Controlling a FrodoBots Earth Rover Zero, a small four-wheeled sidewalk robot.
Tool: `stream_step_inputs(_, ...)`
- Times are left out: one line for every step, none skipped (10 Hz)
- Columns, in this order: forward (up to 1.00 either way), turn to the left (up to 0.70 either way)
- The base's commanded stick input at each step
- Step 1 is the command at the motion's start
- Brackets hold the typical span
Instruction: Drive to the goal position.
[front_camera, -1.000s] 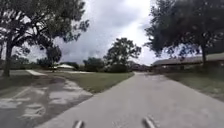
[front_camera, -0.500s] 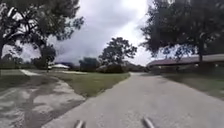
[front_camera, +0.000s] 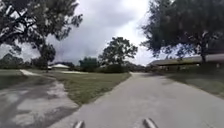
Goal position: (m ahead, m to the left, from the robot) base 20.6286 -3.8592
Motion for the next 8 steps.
stream_step_inputs(0.70,0.00)
stream_step_inputs(0.70,0.00)
stream_step_inputs(0.70,0.00)
stream_step_inputs(0.70,0.00)
stream_step_inputs(0.70,0.00)
stream_step_inputs(0.70,0.00)
stream_step_inputs(0.70,0.00)
stream_step_inputs(0.70,0.00)
